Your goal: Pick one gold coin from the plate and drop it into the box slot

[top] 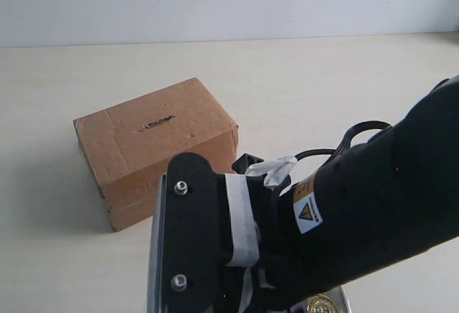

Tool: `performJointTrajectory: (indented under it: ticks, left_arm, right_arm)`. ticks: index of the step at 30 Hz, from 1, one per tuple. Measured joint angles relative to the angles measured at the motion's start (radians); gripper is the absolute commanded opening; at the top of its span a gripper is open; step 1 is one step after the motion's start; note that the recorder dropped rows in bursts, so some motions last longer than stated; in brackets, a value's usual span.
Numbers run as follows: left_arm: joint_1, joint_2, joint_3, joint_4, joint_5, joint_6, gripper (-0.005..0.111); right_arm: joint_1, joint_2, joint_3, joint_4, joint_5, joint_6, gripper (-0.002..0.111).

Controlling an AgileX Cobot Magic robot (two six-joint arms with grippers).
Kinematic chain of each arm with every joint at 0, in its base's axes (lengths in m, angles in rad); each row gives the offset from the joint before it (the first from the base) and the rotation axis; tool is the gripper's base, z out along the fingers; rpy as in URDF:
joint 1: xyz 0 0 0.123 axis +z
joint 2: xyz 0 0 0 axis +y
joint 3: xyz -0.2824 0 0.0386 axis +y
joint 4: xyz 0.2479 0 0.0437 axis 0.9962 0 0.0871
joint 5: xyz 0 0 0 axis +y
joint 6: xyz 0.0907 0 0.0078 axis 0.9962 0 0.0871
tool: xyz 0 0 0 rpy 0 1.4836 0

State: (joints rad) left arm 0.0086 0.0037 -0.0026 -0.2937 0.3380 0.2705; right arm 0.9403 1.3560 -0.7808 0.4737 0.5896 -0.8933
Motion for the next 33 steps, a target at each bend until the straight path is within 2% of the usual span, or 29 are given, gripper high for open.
performJointTrajectory:
  ticks: [5,9,14,16,18,19,22,24,26,27,28,30,33]
  left_arm:
    - [0.000,0.002,0.000,0.004,-0.066,0.052,0.000]
    - [-0.002,0.002,0.000,-0.202,-0.133,-0.093,0.000]
    - [-0.002,0.002,0.000,-0.347,-0.183,-0.198,0.000]
    - [-0.002,0.002,0.000,-0.450,-0.187,-0.286,0.000]
    - [-0.002,0.002,0.000,-0.505,-0.106,-0.293,0.000]
    - [-0.002,0.004,-0.003,-0.589,-0.008,-0.236,0.001]
    - [-0.002,0.077,-0.045,-0.906,0.160,0.121,0.006]
    - [-0.002,0.182,-0.098,-0.981,0.239,0.260,0.013]
    - [-0.002,0.321,-0.153,-0.992,0.335,0.336,0.023]
    - [-0.002,0.367,-0.168,-0.992,0.378,0.355,0.033]
    - [-0.002,0.486,-0.205,-0.990,0.474,0.396,0.040]
    - [-0.002,0.647,-0.250,-0.990,0.608,0.454,0.047]
    - [-0.002,0.789,-0.276,-0.993,0.742,0.506,0.049]
  right_arm:
    - [0.000,0.000,0.000,0.000,0.005,0.000,0.024]
    - [0.000,0.000,0.000,0.000,0.009,0.000,0.024]
    - [0.000,0.000,0.000,0.000,0.011,0.000,0.024]
    - [0.000,0.000,0.000,0.000,0.012,0.000,0.024]
    - [0.000,0.000,0.000,0.000,0.014,0.000,0.024]
    - [0.000,0.000,0.000,0.000,0.014,0.000,0.024]
    - [0.000,0.000,0.000,0.000,0.014,0.000,0.024]
    - [0.000,0.000,0.000,0.000,0.014,0.000,0.024]
    - [0.000,0.000,0.000,0.000,0.014,0.000,0.024]
    - [0.000,0.000,0.000,0.000,0.014,0.000,0.024]
    - [0.000,0.000,0.000,0.000,0.014,0.000,0.024]
    - [0.000,0.000,0.000,0.000,0.014,0.000,0.024]
    - [0.000,0.000,0.000,0.000,0.012,0.000,0.024]
